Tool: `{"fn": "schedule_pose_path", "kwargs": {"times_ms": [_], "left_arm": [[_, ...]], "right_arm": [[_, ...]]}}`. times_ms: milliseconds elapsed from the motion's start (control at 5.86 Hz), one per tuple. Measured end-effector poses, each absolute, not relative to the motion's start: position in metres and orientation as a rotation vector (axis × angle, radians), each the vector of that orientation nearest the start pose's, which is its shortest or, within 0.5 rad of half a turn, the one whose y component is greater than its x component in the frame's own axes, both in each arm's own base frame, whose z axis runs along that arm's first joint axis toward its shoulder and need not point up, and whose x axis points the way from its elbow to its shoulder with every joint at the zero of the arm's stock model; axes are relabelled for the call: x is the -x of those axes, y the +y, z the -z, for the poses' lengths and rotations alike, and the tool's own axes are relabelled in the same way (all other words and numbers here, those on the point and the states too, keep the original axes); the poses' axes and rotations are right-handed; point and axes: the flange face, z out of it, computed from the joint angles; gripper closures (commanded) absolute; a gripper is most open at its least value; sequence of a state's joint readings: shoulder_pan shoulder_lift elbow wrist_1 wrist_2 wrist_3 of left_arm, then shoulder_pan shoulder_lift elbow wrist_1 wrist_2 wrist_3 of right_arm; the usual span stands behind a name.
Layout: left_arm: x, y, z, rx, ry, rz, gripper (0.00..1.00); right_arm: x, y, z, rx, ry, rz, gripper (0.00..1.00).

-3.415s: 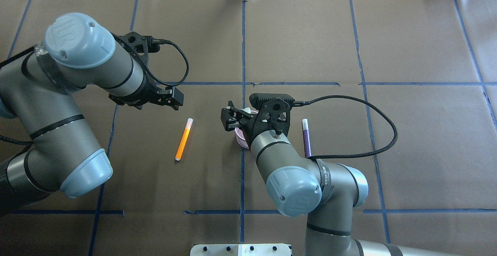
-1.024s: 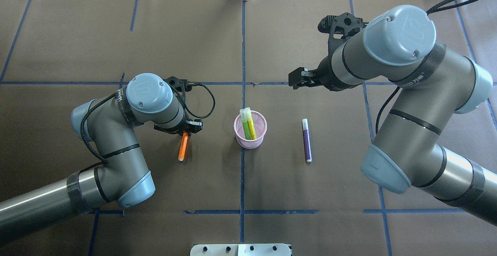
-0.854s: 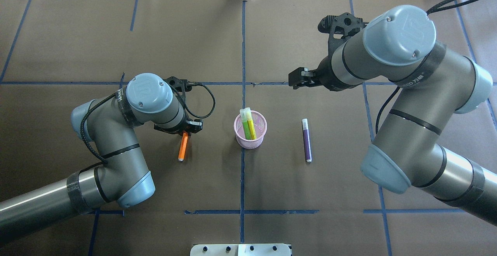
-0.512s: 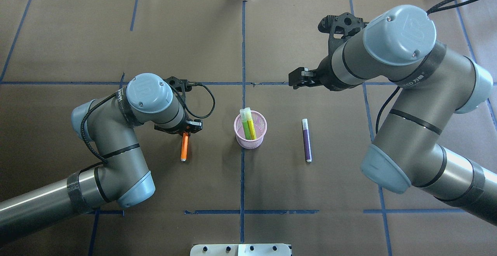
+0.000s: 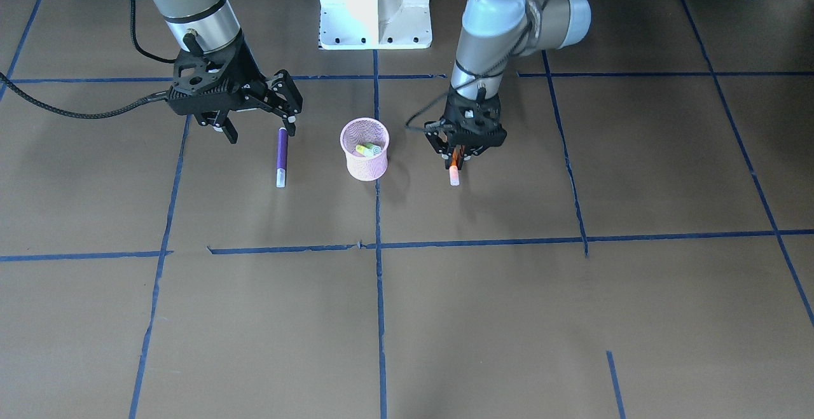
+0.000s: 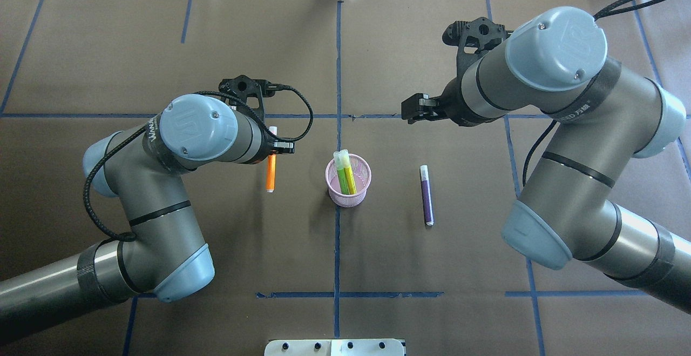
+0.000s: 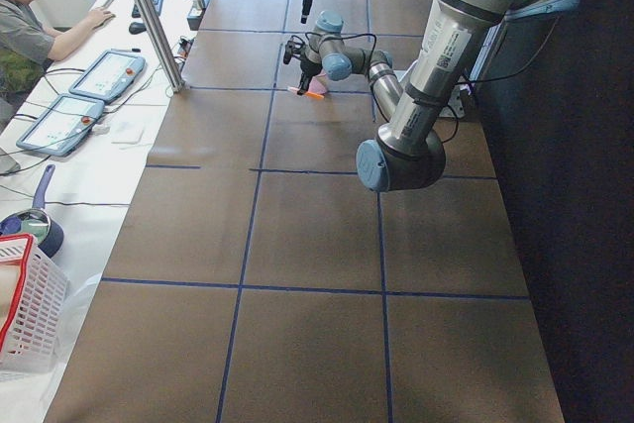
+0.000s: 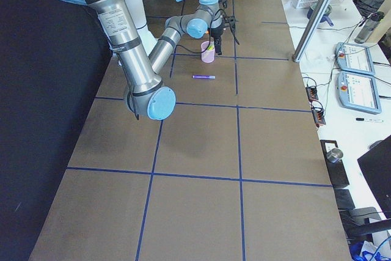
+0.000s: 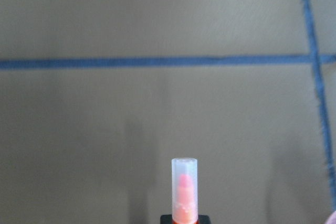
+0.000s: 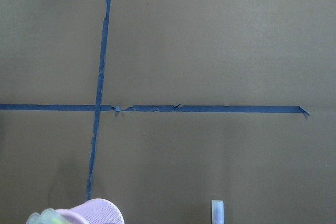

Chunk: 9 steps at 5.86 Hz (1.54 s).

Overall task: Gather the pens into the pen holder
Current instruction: 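Carry the orange marker over the pink cup and release it inside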

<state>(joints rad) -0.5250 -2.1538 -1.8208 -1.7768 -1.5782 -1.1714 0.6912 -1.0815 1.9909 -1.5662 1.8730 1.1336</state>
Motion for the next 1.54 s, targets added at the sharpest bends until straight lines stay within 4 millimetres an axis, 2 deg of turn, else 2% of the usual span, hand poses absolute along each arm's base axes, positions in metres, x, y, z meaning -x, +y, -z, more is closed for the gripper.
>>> {"fn": "schedule_pose_path", "kwargs": {"times_ms": [171, 341, 512, 683, 1024, 1195, 1366, 1537], "left_arm": [[-0.472, -0.425, -0.162, -0.588, 1.005, 0.15, 1.0], [-0.475, -0.415, -0.139, -0.695, 1.065, 0.192, 1.0], [-0.487, -0.404, -0.121, -0.763, 1.087, 0.226, 1.0], [-0.5, -0.397, -0.112, -0.802, 1.081, 0.247, 1.0], [-0.534, -0.393, -0.115, -0.818, 1.035, 0.249, 1.0], [-0.549, -0.385, -0.119, -0.824, 1.017, 0.243, 1.0], [-0.559, -0.379, -0.125, -0.826, 1.001, 0.237, 0.95], [-0.566, -0.372, -0.13, -0.826, 0.992, 0.23, 0.75]], "right_arm": [[0.378, -0.448, -0.208, -0.247, -0.916, -0.097, 0.0], [0.378, -0.447, -0.208, -0.247, -0.916, -0.097, 0.0], [0.377, -0.446, -0.209, -0.246, -0.916, -0.097, 0.0], [0.376, -0.446, -0.211, -0.244, -0.914, -0.096, 0.0], [0.376, -0.445, -0.213, -0.241, -0.914, -0.094, 0.0], [0.375, -0.445, -0.214, -0.24, -0.912, -0.094, 0.0], [0.375, -0.445, -0.216, -0.238, -0.911, -0.094, 0.0], [0.375, -0.445, -0.217, -0.238, -0.911, -0.093, 0.0]]}}
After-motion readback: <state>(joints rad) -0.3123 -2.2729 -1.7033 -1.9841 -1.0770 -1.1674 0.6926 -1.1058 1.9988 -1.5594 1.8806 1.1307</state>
